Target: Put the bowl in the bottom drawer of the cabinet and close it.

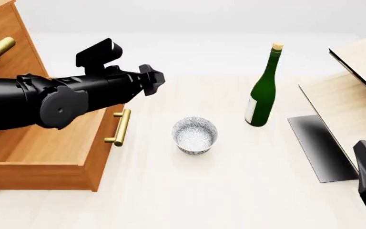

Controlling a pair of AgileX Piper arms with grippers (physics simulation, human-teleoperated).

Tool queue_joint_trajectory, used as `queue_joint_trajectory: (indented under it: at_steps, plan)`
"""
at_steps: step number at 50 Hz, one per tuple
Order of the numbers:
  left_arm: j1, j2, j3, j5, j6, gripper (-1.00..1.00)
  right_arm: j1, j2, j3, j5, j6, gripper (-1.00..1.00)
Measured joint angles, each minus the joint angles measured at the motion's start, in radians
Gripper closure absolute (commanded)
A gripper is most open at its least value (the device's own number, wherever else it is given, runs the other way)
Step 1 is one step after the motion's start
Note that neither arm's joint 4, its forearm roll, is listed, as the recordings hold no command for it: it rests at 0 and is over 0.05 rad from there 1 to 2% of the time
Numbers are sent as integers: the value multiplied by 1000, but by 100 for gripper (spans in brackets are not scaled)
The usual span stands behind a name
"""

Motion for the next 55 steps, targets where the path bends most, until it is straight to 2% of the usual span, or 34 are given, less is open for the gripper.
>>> queue_joint_trajectory:
  at_steps: [55]
  plan:
    - [-43, 252, -83, -48, -44, -100, 0, 0, 0, 0, 0, -100]
